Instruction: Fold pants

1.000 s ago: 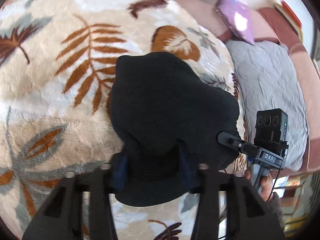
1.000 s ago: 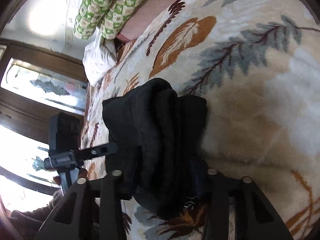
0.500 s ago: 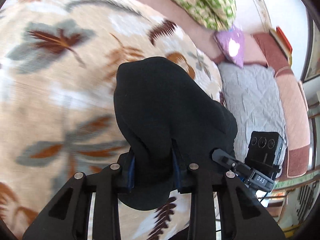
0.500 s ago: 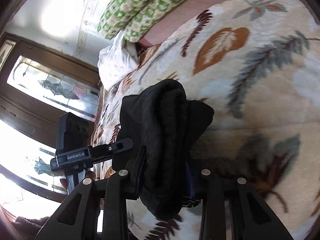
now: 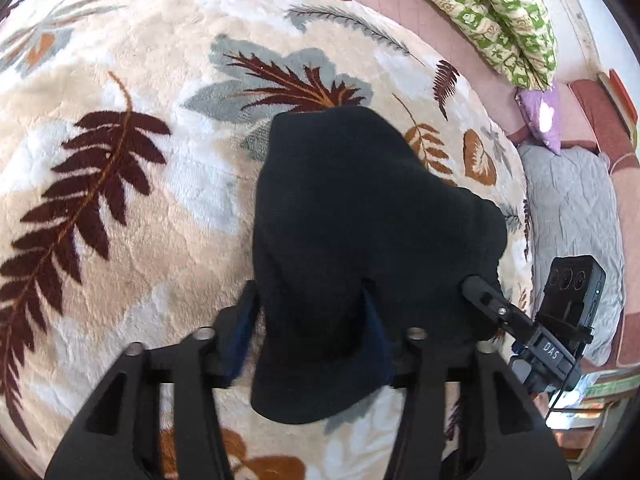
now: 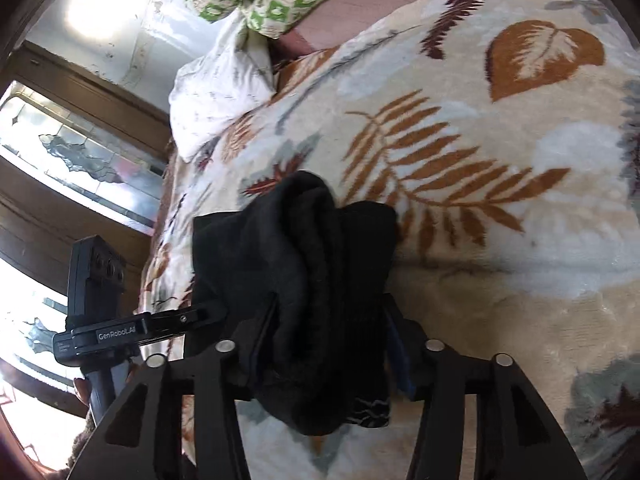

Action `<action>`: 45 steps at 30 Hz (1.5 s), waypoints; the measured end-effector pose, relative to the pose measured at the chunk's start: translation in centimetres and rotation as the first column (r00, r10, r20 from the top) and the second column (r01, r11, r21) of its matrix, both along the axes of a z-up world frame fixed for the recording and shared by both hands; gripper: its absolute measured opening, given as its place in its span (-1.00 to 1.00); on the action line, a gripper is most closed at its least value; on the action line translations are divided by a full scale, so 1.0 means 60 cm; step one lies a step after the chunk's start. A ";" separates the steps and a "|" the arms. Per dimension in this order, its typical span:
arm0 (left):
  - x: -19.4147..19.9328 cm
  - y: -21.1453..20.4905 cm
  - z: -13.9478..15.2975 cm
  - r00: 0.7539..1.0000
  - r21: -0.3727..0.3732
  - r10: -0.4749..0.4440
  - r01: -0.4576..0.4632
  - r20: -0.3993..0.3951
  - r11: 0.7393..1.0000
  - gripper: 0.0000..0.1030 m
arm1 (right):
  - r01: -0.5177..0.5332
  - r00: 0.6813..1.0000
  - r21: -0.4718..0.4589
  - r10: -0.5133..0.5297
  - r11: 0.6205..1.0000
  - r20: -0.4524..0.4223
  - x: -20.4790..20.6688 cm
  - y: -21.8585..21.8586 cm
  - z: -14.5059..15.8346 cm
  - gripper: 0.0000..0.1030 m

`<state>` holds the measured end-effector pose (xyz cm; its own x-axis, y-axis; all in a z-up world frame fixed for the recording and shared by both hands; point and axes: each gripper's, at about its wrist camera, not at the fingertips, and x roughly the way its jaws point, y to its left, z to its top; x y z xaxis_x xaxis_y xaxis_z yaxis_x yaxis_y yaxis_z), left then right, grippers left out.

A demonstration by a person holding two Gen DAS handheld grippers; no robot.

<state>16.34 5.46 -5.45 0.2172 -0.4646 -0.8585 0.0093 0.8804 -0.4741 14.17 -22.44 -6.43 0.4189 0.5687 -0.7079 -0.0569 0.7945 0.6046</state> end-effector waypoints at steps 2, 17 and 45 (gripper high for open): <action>0.003 -0.002 -0.001 1.000 -0.015 -0.012 0.012 0.001 1.000 0.14 | 0.015 1.000 0.024 -0.014 1.000 -0.009 -0.008 -0.023 -0.005 0.22; -0.105 0.029 0.096 0.979 0.193 0.083 -0.119 0.188 0.974 0.15 | 0.159 0.983 -0.231 -0.133 0.960 0.124 -0.151 0.002 0.155 0.73; -0.275 -0.010 0.060 0.921 0.474 0.074 -0.265 0.384 0.840 0.15 | 0.243 0.952 -0.512 -0.103 0.824 0.287 -0.321 0.123 0.153 0.99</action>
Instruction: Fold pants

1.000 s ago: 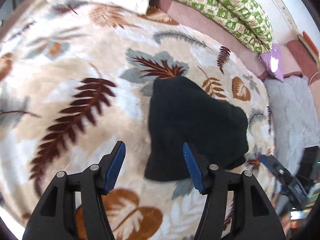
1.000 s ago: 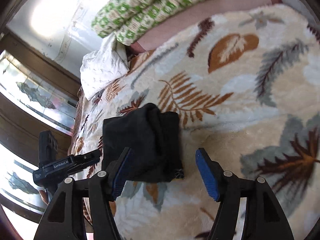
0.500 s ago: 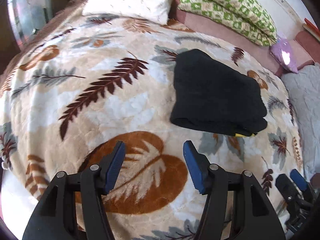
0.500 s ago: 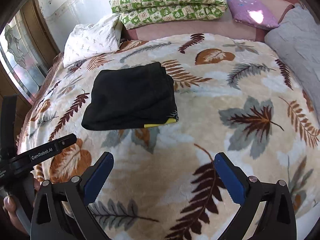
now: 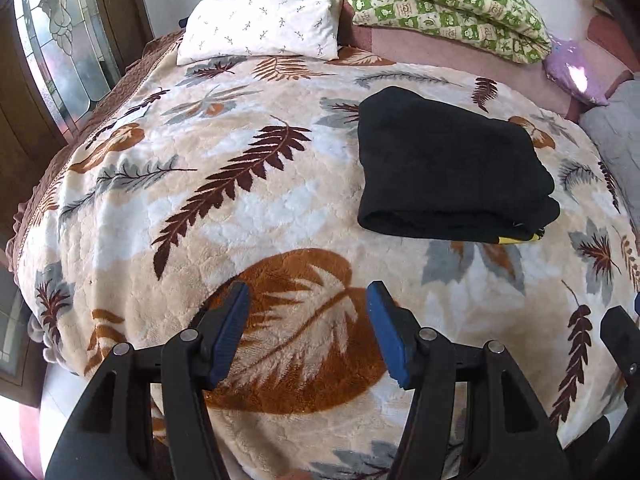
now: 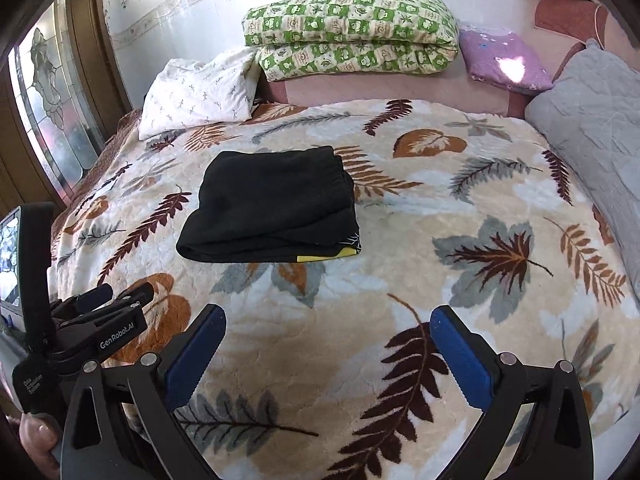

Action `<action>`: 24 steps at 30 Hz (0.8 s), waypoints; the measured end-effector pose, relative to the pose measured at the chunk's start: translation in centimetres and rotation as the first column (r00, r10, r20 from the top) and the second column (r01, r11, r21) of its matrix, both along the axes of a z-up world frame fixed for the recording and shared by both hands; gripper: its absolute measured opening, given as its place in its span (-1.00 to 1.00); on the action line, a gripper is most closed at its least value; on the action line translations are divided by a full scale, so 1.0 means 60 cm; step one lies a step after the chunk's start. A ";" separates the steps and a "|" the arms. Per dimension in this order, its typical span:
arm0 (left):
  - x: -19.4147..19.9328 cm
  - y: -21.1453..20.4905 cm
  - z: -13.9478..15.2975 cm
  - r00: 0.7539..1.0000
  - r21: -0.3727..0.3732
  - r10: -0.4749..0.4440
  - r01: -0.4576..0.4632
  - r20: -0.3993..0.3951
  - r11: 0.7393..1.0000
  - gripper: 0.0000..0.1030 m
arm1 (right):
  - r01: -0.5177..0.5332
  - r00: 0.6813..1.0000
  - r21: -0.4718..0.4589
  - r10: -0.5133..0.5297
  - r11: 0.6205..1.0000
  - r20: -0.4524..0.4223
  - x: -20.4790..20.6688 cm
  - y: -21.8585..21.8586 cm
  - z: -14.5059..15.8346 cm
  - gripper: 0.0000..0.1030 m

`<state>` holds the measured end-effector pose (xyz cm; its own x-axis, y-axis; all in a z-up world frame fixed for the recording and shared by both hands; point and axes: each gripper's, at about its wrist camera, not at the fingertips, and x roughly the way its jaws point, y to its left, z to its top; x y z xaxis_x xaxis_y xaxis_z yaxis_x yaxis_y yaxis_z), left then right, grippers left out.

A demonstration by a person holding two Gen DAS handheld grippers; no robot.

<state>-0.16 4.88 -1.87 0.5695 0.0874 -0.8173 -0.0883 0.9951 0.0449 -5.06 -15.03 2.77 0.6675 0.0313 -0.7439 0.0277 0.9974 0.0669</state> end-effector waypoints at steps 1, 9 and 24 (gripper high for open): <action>0.000 -0.001 0.000 1.000 -0.001 0.002 -0.002 -0.002 1.000 0.15 | -0.002 1.000 -0.005 0.002 1.000 0.003 -0.001 0.002 0.000 0.99; -0.006 -0.005 0.004 1.000 0.003 0.006 -0.006 0.002 1.000 0.15 | 0.000 1.000 -0.051 0.001 0.999 0.020 -0.004 0.006 0.002 0.99; -0.012 -0.010 0.021 0.999 0.009 -0.013 0.013 0.037 1.000 0.15 | 0.006 1.000 -0.043 -0.006 0.999 0.015 -0.004 0.002 0.000 0.99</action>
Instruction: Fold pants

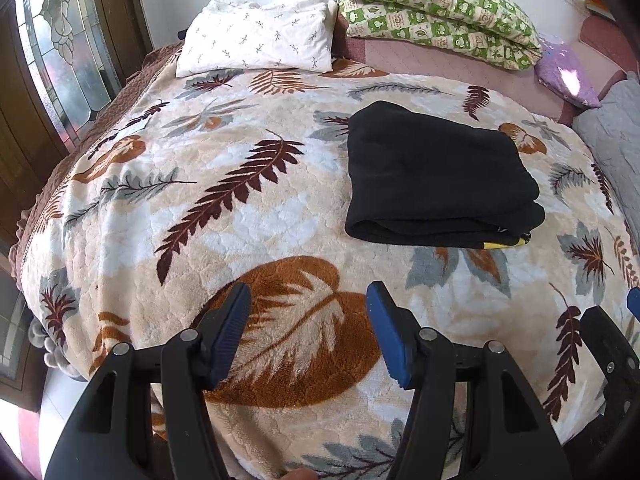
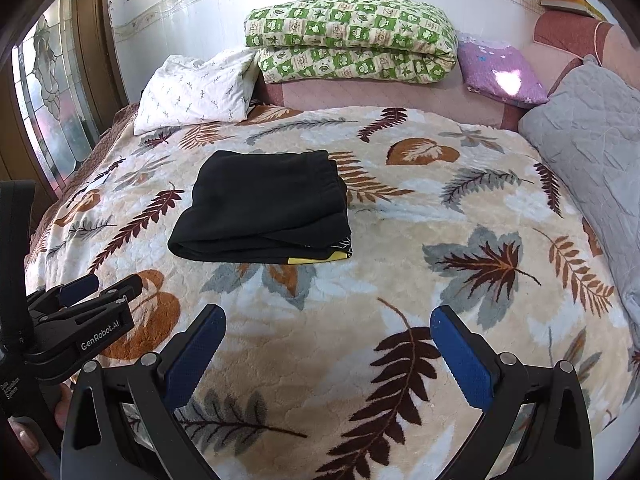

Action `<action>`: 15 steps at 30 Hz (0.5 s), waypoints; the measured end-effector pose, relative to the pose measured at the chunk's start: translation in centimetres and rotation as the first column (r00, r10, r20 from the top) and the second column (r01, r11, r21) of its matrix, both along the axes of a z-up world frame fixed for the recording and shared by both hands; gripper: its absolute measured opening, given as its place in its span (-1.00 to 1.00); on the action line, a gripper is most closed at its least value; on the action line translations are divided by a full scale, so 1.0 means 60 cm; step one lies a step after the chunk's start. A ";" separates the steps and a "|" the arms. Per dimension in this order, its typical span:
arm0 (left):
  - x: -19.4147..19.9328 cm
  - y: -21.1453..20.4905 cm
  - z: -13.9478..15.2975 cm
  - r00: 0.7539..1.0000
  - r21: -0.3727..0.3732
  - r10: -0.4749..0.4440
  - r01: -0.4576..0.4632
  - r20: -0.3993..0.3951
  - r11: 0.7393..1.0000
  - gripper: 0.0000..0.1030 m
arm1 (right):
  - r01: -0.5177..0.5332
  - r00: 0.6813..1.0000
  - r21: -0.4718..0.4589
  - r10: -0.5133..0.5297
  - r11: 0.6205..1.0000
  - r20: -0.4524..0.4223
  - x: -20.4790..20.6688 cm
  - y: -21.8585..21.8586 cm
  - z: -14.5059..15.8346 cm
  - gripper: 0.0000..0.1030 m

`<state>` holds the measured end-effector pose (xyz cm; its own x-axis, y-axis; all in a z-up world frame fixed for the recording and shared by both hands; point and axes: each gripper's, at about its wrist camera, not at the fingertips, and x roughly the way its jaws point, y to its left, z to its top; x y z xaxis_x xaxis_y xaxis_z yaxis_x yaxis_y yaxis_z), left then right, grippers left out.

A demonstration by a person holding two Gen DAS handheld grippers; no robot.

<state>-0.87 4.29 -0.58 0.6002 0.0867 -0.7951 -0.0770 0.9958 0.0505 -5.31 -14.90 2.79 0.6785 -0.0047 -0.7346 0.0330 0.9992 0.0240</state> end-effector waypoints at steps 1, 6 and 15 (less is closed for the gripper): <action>0.000 0.000 0.000 1.000 -0.001 0.000 0.000 -0.001 1.000 0.15 | 0.000 1.000 -0.002 0.000 1.000 0.001 0.000 -0.001 0.000 0.99; -0.002 0.002 -0.002 1.000 -0.001 0.009 -0.009 -0.005 1.000 0.15 | 0.004 1.000 -0.013 -0.004 1.000 0.006 -0.001 -0.002 -0.003 0.99; -0.010 0.000 0.004 1.000 -0.012 0.015 -0.015 0.014 1.000 0.15 | 0.010 0.999 -0.038 -0.008 0.999 0.038 -0.012 0.006 -0.004 0.99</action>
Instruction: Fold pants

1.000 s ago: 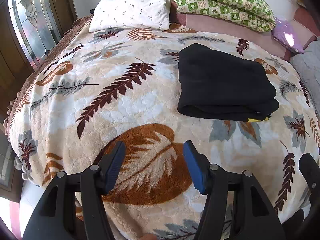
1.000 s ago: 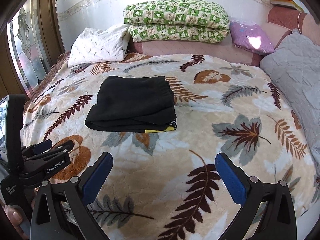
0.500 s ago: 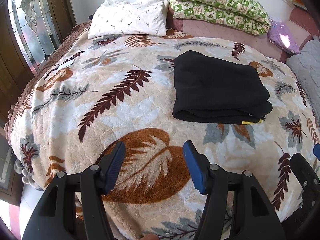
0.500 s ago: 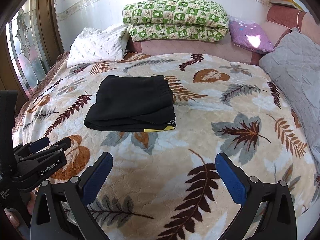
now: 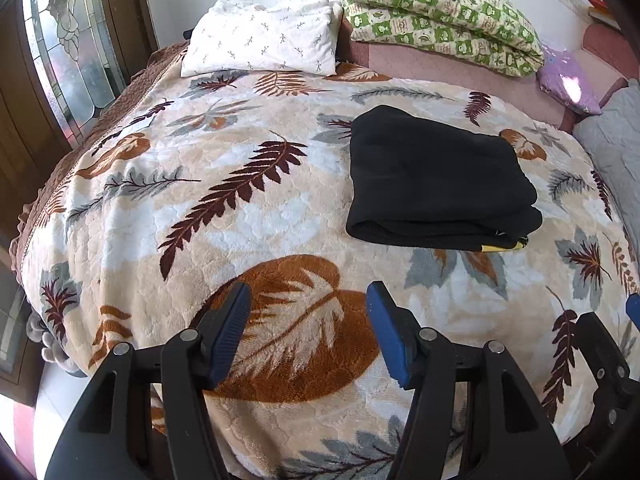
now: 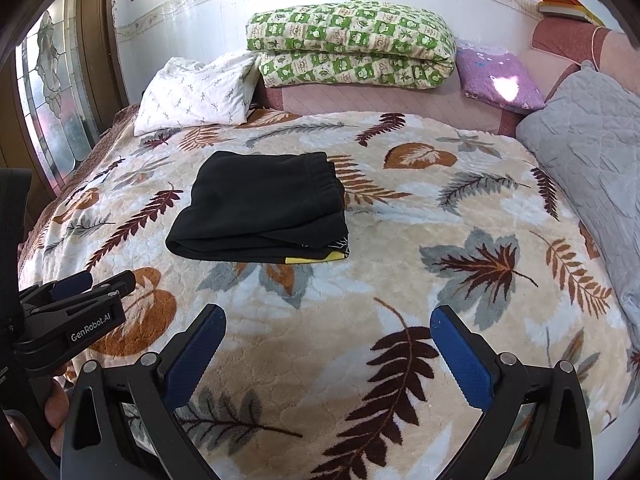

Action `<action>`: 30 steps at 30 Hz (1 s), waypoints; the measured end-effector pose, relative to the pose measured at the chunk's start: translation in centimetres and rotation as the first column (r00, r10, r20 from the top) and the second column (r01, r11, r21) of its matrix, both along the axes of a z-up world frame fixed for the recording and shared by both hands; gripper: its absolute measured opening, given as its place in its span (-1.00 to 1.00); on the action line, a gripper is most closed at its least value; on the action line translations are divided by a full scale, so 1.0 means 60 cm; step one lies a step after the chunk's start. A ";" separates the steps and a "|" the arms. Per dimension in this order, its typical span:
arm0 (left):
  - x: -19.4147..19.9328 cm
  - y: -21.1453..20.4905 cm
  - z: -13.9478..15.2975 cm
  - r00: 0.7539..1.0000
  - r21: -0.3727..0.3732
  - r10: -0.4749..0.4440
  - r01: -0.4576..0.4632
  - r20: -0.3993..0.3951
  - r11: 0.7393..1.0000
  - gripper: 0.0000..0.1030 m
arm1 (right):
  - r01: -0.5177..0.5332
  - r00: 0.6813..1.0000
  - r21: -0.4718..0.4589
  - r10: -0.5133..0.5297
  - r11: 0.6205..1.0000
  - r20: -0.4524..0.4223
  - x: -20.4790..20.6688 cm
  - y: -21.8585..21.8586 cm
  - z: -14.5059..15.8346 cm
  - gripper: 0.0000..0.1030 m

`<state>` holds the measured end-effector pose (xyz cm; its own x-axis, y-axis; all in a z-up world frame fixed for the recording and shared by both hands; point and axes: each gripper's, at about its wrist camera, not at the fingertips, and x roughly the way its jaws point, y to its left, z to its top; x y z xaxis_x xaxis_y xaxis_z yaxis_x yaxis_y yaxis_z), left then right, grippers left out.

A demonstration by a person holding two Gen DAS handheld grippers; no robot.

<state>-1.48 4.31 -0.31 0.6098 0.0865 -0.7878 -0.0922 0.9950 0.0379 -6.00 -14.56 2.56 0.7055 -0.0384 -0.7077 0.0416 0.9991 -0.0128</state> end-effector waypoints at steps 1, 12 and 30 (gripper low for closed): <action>0.000 -0.001 0.000 1.000 0.002 -0.001 0.001 0.002 1.000 0.15 | 0.003 1.000 -0.010 -0.003 1.000 0.006 -0.001 0.002 0.001 0.99; -0.004 0.002 0.002 0.999 0.001 0.022 -0.022 0.038 1.000 0.15 | 0.000 0.995 -0.060 0.006 0.998 0.096 -0.017 0.012 0.018 0.99; -0.012 -0.009 0.007 0.996 -0.008 -0.031 0.032 0.082 0.999 0.15 | 0.026 0.999 -0.025 -0.025 0.999 0.035 -0.008 -0.007 -0.001 0.99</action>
<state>-2.19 3.77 0.12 0.6744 0.0591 -0.7360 -0.0635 0.9977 0.0220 -6.48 -14.99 2.48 0.7280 -0.0746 -0.6815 0.0681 0.9970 -0.0364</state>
